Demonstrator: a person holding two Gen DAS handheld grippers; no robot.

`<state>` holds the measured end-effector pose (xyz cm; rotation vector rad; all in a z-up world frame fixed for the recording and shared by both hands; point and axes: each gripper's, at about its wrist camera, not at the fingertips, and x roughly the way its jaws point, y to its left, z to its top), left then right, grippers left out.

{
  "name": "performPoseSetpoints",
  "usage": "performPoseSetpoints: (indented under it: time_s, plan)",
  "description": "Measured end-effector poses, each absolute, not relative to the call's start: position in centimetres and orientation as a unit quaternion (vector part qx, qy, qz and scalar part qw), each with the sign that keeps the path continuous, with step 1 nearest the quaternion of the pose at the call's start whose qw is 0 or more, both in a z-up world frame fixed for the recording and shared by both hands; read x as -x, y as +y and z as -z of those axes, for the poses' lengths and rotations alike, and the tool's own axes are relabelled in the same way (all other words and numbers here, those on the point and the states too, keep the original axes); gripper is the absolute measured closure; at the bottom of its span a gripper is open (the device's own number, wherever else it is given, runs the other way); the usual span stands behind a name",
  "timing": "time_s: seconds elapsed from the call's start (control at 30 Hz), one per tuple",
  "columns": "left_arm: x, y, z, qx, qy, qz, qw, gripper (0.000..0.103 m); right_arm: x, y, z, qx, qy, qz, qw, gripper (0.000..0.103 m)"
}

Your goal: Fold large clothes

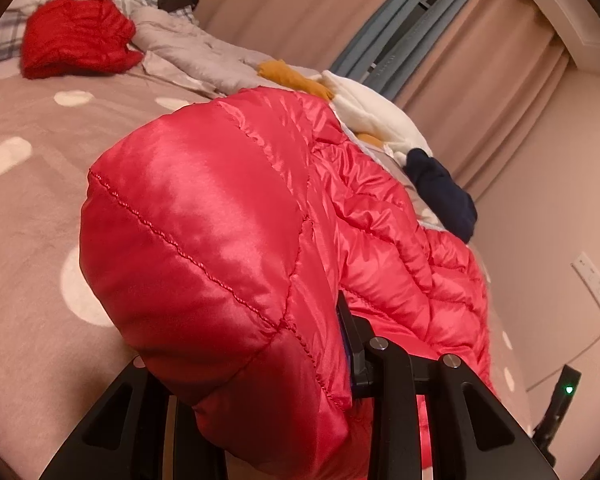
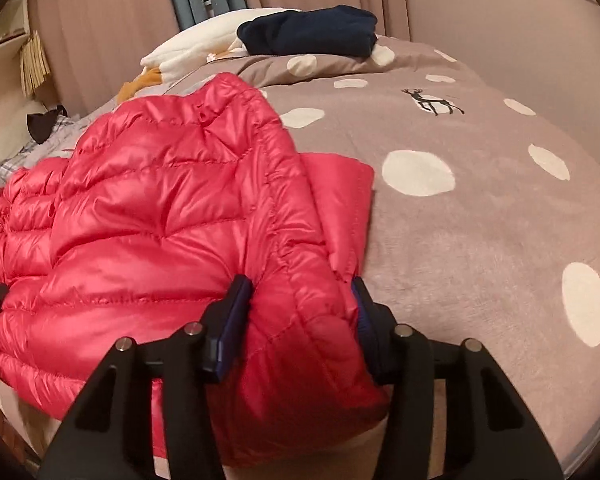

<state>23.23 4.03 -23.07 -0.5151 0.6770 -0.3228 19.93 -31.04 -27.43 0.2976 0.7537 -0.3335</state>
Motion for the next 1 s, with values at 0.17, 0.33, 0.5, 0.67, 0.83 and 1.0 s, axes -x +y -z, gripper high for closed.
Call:
performPoseSetpoints:
  time_s: [0.17, 0.33, 0.5, 0.67, 0.83, 1.0]
  plan:
    - [-22.2, 5.4, 21.1, 0.225, 0.299, 0.116, 0.920, 0.071, -20.3, -31.0, 28.2, -0.188, 0.372, 0.099, 0.904, 0.053]
    - [-21.4, 5.5, 19.7, 0.212, 0.292, 0.107, 0.927, 0.071, -21.0, -28.4, 28.4, -0.147, 0.377, 0.100, 0.909, 0.051]
    - [-19.5, 3.9, 17.4, 0.200, 0.247, 0.161, 0.934, 0.071, -21.1, -28.8, 28.8, -0.152, 0.369, 0.095, 0.912, 0.051]
    - [-18.1, -0.5, 15.3, 0.153, 0.229, 0.264, 0.924, 0.053, -20.8, -29.7, 29.2, -0.177, 0.371, 0.073, 0.909, 0.051]
    - [-18.9, -6.8, 15.2, 0.117, 0.280, 0.337, 0.891, 0.039, -20.6, -30.4, 29.4, -0.202, 0.366, 0.055, 0.907, 0.051]
    - [-19.3, -12.3, 17.0, 0.070, 0.329, 0.353, 0.873, 0.034, -19.0, -33.9, 29.3, -0.281, 0.364, 0.030, 0.888, 0.047]
